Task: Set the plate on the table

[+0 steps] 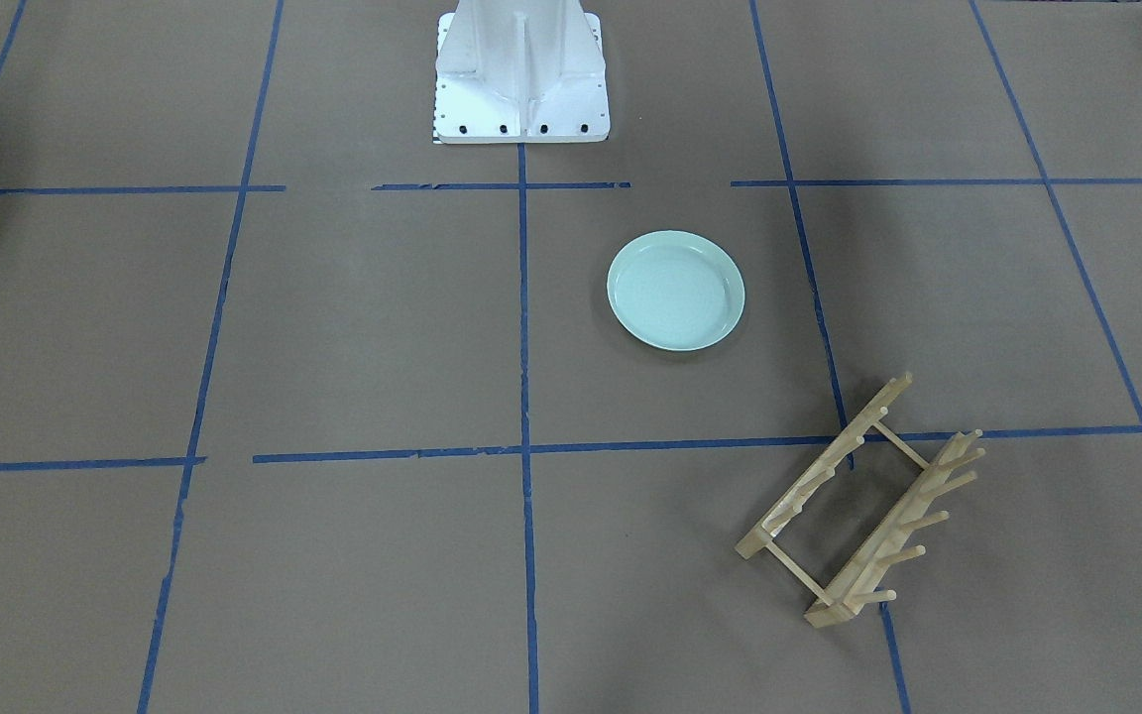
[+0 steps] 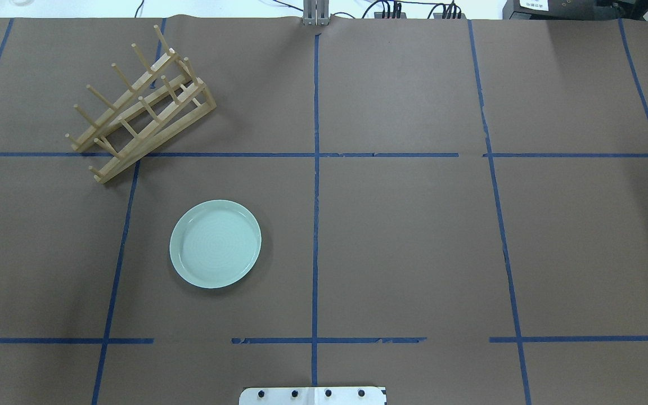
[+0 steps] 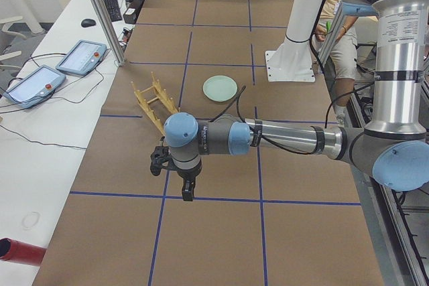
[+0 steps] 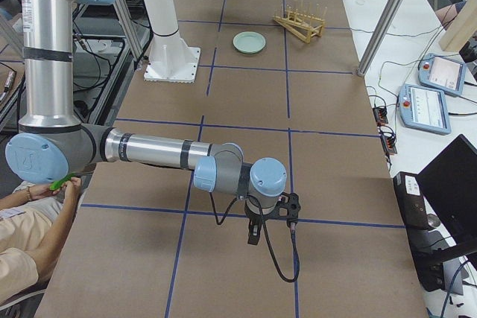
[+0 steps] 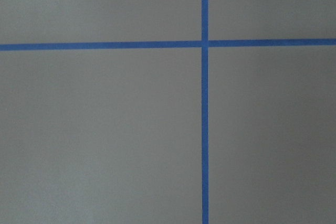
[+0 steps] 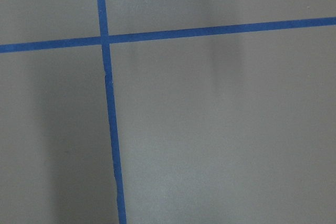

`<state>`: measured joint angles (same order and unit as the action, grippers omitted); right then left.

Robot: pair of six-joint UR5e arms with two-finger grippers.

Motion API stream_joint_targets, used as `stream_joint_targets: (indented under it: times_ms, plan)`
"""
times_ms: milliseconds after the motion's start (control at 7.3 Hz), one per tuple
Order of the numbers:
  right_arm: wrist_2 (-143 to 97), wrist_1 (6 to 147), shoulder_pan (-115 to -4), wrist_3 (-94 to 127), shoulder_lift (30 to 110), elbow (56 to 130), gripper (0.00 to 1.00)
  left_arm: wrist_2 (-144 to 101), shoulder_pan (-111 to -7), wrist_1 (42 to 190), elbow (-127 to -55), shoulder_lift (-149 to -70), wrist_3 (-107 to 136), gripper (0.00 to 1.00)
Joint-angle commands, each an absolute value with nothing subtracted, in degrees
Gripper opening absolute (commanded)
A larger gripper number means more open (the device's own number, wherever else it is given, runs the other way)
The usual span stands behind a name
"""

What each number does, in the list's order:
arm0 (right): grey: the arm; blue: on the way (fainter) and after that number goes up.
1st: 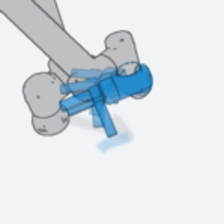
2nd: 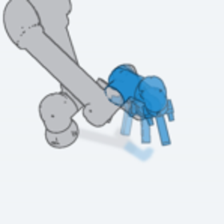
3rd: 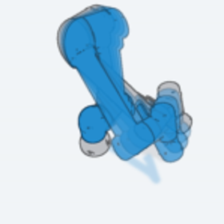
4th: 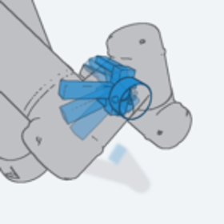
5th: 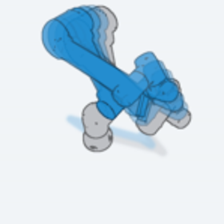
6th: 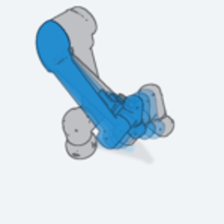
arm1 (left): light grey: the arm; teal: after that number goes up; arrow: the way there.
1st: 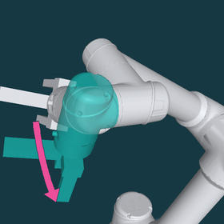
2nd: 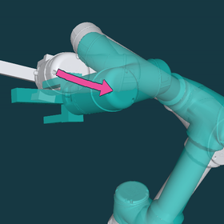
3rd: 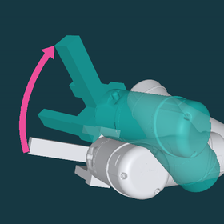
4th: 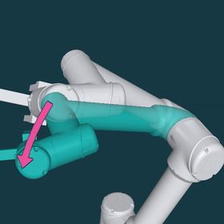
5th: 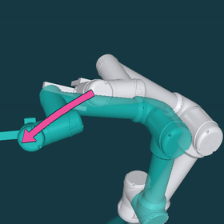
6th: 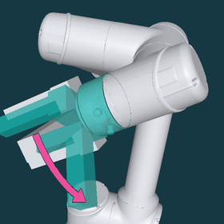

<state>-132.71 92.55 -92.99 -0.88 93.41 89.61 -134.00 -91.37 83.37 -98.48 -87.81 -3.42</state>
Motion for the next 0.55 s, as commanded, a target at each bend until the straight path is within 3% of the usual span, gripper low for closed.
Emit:
stream_joint_targets:
  times_ms: [0,411]
  plan:
    - [-132.71,92.55,-92.99,-0.88,93.43,89.56,1.00,-134.12,-91.41,83.58,-96.95,-88.59,-3.87,1.00]
    - [-132.71,92.55,-92.99,-0.88,93.43,89.56,1.00,-134.21,-91.32,83.93,-96.07,-88.68,-3.95,1.00]
